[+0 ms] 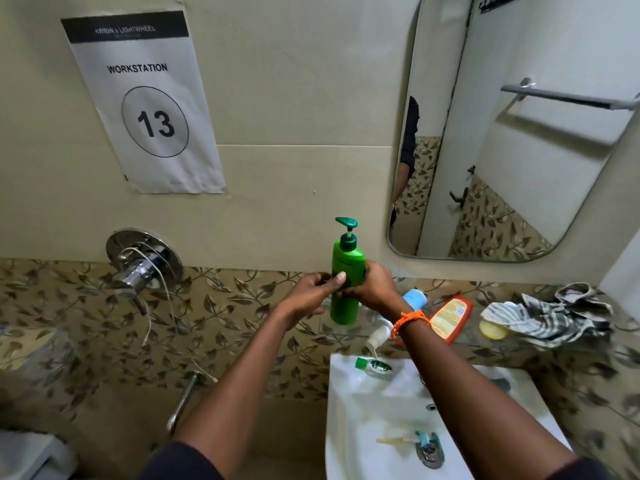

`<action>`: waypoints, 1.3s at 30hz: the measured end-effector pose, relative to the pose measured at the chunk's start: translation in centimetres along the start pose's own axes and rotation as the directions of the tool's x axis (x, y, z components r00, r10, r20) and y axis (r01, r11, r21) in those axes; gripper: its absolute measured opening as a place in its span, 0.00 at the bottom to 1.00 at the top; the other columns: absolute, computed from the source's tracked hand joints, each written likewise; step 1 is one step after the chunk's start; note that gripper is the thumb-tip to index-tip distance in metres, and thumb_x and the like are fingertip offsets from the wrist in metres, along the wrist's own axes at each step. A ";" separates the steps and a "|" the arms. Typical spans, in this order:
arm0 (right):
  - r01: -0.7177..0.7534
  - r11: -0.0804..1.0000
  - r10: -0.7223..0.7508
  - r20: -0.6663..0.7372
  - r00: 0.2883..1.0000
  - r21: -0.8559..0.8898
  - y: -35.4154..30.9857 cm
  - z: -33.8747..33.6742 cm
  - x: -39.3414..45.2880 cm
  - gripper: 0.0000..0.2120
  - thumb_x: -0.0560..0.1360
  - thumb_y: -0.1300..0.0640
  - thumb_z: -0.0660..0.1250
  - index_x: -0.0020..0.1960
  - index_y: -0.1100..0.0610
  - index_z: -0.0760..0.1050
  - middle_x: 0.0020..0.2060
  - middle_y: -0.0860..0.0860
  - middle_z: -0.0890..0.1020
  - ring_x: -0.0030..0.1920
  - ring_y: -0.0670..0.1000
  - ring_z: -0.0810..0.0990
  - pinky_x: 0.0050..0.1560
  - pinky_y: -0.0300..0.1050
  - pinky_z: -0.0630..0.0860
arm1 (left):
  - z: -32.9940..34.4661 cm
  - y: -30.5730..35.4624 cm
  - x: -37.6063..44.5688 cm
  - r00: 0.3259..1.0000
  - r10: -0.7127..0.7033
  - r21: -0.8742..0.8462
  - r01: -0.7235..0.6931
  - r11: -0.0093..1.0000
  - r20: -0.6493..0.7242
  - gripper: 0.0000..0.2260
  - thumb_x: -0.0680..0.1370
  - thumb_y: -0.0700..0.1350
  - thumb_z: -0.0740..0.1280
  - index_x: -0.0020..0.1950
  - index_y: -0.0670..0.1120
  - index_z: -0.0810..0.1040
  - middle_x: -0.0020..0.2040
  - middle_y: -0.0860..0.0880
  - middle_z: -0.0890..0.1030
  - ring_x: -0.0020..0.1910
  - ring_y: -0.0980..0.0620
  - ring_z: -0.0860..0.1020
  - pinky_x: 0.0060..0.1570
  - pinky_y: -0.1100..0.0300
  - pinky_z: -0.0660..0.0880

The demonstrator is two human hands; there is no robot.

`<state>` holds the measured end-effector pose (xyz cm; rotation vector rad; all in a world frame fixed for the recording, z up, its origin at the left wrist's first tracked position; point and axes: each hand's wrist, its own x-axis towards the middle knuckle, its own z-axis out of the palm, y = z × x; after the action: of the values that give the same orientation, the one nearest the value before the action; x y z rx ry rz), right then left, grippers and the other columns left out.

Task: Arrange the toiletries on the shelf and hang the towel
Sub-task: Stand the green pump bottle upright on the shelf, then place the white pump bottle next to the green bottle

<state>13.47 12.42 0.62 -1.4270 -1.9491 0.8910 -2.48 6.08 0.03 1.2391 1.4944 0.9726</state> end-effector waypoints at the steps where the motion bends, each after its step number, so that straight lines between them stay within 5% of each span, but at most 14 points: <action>1: 0.005 1.000 -0.005 0.025 1.000 0.008 0.3 -0.3 -0.2 0.29 0.62 0.59 0.84 0.60 0.56 0.79 0.55 0.57 0.86 0.58 0.59 0.83 0.60 0.58 0.80 | 0.2 -0.6 0.0 1.000 0.016 -0.017 -0.016 1.000 -0.005 0.30 0.76 0.64 0.69 0.72 0.48 0.74 0.71 0.47 0.78 0.68 0.49 0.76 0.61 0.45 0.78; 5: 0.072 0.973 -0.052 0.094 0.994 -0.217 3.1 -3.3 -1.7 0.39 0.63 0.60 0.82 0.72 0.55 0.73 0.68 0.56 0.79 0.67 0.56 0.78 0.67 0.54 0.77 | 1.8 -3.7 -0.3 0.963 0.036 -0.024 -0.044 0.999 -0.268 0.40 0.72 0.67 0.72 0.77 0.47 0.68 0.73 0.44 0.75 0.68 0.45 0.76 0.65 0.44 0.76; 8: 0.259 0.747 -0.014 0.375 0.927 -0.612 5.0 -4.1 -3.7 0.39 0.63 0.56 0.81 0.71 0.46 0.72 0.71 0.51 0.75 0.71 0.57 0.73 0.67 0.59 0.74 | 4.1 -5.9 -1.3 0.806 0.013 -0.101 -0.089 0.991 -0.592 0.27 0.75 0.63 0.71 0.68 0.49 0.77 0.63 0.47 0.83 0.53 0.56 0.81 0.47 0.59 0.79; 10: 0.383 0.595 0.011 0.485 0.875 -0.706 5.9 -2.9 -4.9 0.37 0.66 0.59 0.78 0.72 0.45 0.70 0.75 0.50 0.69 0.76 0.58 0.63 0.68 0.64 0.69 | 5.9 -6.6 -1.6 0.734 -0.049 -0.171 -0.093 0.981 -0.678 0.19 0.77 0.61 0.70 0.59 0.49 0.80 0.54 0.49 0.85 0.46 0.58 0.81 0.41 0.61 0.75; 13: 0.397 0.552 -0.133 0.393 0.910 -0.733 6.5 -1.2 -5.4 0.23 0.74 0.62 0.70 0.66 0.46 0.75 0.72 0.50 0.72 0.77 0.57 0.62 0.66 0.66 0.68 | 8.1 -6.7 -2.0 0.716 -0.042 -0.192 -0.130 0.973 -0.697 0.12 0.79 0.55 0.70 0.55 0.49 0.82 0.48 0.51 0.85 0.45 0.54 0.82 0.39 0.60 0.75; 17: 0.340 0.824 -0.330 0.104 0.938 -0.454 6.3 -3.0 -5.0 0.12 0.76 0.57 0.71 0.59 0.53 0.79 0.58 0.53 0.82 0.62 0.58 0.78 0.57 0.54 0.77 | 10.3 -6.2 -3.1 0.683 0.132 -0.058 -0.248 0.967 -0.718 0.07 0.77 0.42 0.72 0.48 0.54 0.82 0.44 0.54 0.85 0.41 0.63 0.81 0.41 0.58 0.78; 19: 0.292 0.936 -0.328 -0.190 0.925 -0.196 5.4 -5.1 -4.6 0.10 0.76 0.56 0.72 0.57 0.54 0.79 0.50 0.55 0.85 0.51 0.56 0.83 0.49 0.48 0.77 | 11.3 -5.7 -3.0 0.744 0.237 0.039 -0.274 0.961 -0.625 0.10 0.75 0.39 0.72 0.49 0.55 0.83 0.44 0.56 0.85 0.40 0.63 0.81 0.41 0.60 0.78; 21: 0.223 0.972 -0.234 -0.323 0.917 -0.072 4.6 -7.0 -3.9 0.09 0.75 0.53 0.74 0.54 0.53 0.80 0.44 0.54 0.86 0.45 0.55 0.83 0.44 0.46 0.77 | 12.5 -4.3 -2.5 0.820 0.319 0.164 -0.274 0.948 -0.475 0.13 0.75 0.41 0.72 0.58 0.52 0.84 0.51 0.55 0.86 0.46 0.62 0.82 0.48 0.60 0.79; 23: 0.133 0.990 -0.139 -0.272 0.952 -0.039 4.3 -7.9 -3.0 0.11 0.74 0.52 0.75 0.53 0.55 0.81 0.45 0.55 0.87 0.46 0.56 0.84 0.49 0.50 0.80 | 13.5 -2.7 -1.5 0.862 0.358 0.287 -0.263 0.921 -0.359 0.20 0.74 0.44 0.72 0.66 0.48 0.81 0.57 0.53 0.83 0.54 0.56 0.81 0.56 0.59 0.78; 26: 0.053 0.998 -0.063 -0.234 0.970 -0.045 4.5 -8.0 -2.6 0.16 0.73 0.51 0.77 0.54 0.59 0.81 0.47 0.58 0.87 0.49 0.58 0.84 0.53 0.56 0.81 | 14.9 -1.1 0.0 0.888 0.354 0.369 -0.237 0.899 -0.294 0.15 0.72 0.44 0.72 0.59 0.48 0.82 0.53 0.49 0.85 0.52 0.49 0.82 0.48 0.57 0.77; 29: 0.058 0.996 -0.071 -0.219 0.973 -0.065 5.0 -8.2 -2.8 0.22 0.70 0.47 0.79 0.58 0.58 0.81 0.53 0.56 0.87 0.55 0.56 0.83 0.56 0.53 0.80 | 15.6 -0.7 0.9 0.879 0.342 0.382 -0.207 0.901 -0.331 0.14 0.72 0.42 0.73 0.58 0.47 0.82 0.52 0.46 0.86 0.52 0.46 0.82 0.45 0.60 0.72; 33: 0.045 0.999 -0.043 -0.164 0.986 0.010 6.7 -10.5 -4.1 0.33 0.68 0.45 0.80 0.69 0.54 0.75 0.65 0.52 0.81 0.63 0.52 0.80 0.63 0.53 0.79 | 16.2 -1.7 0.7 0.851 0.323 0.348 -0.179 0.920 -0.415 0.25 0.72 0.42 0.74 0.69 0.44 0.77 0.62 0.44 0.83 0.60 0.44 0.81 0.56 0.58 0.74; 36: 0.096 0.948 -0.139 -0.122 0.983 -0.304 10.2 -12.9 -6.0 0.27 0.69 0.54 0.78 0.66 0.50 0.76 0.64 0.52 0.81 0.63 0.55 0.80 0.62 0.54 0.79 | 16.6 -3.0 0.1 0.835 0.337 0.347 -0.191 0.918 -0.434 0.28 0.73 0.42 0.75 0.72 0.43 0.74 0.67 0.44 0.81 0.63 0.46 0.80 0.57 0.59 0.73; 39: 0.283 0.681 -0.137 0.261 0.955 -0.675 13.6 -11.8 -8.1 0.35 0.69 0.54 0.77 0.72 0.45 0.68 0.73 0.51 0.72 0.72 0.57 0.70 0.68 0.60 0.72 | 17.4 -3.9 -0.6 0.808 0.340 0.322 -0.198 0.926 -0.481 0.26 0.75 0.41 0.74 0.72 0.43 0.74 0.68 0.45 0.80 0.64 0.47 0.79 0.61 0.56 0.76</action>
<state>32.70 9.72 -3.12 -1.4788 -2.7211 0.1346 13.41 5.05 -7.92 1.4759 1.9556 1.4359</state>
